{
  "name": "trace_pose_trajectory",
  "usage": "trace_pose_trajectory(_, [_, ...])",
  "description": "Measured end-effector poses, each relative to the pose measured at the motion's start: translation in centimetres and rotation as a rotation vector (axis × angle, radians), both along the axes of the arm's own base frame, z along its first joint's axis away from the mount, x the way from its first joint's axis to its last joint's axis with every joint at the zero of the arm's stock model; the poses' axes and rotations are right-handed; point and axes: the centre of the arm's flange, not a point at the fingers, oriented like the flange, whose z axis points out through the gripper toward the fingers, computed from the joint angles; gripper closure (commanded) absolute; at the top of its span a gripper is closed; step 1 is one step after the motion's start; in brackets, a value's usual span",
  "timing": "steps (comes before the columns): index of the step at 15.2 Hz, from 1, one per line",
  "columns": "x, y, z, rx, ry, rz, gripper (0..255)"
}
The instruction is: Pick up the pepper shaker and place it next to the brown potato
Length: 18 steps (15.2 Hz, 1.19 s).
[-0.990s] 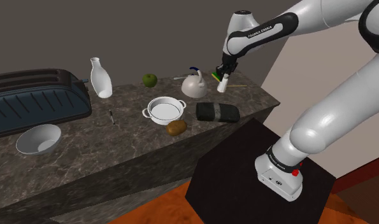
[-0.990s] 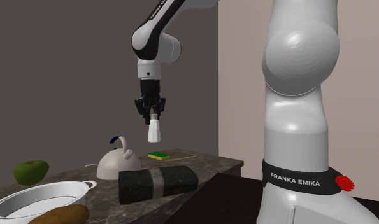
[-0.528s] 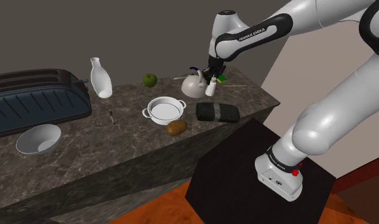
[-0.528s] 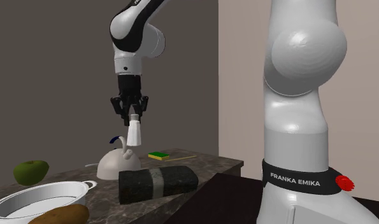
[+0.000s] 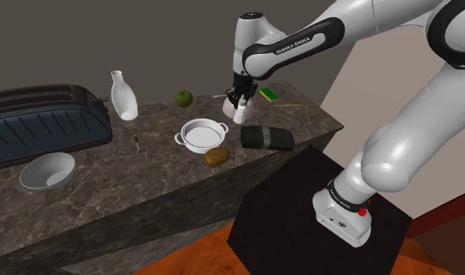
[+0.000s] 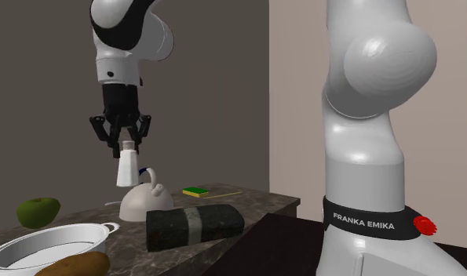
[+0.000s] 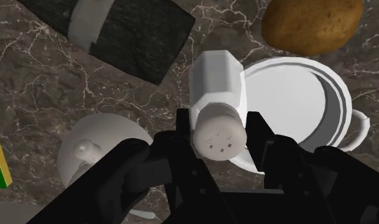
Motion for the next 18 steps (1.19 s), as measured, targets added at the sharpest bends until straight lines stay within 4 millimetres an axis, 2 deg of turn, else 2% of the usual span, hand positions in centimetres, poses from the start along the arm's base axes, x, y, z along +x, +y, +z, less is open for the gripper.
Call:
trace_pose_trajectory(3, [0.0, 4.0, 0.2, 0.0, 0.0, 0.0, 255])
trace_pose_trajectory(15, [2.4, 19.4, 0.1, 0.0, 0.0, 0.0, 255])
trace_pose_trajectory(18, [3.4, 24.1, 0.4, 0.0, 0.001, 0.0, 255])
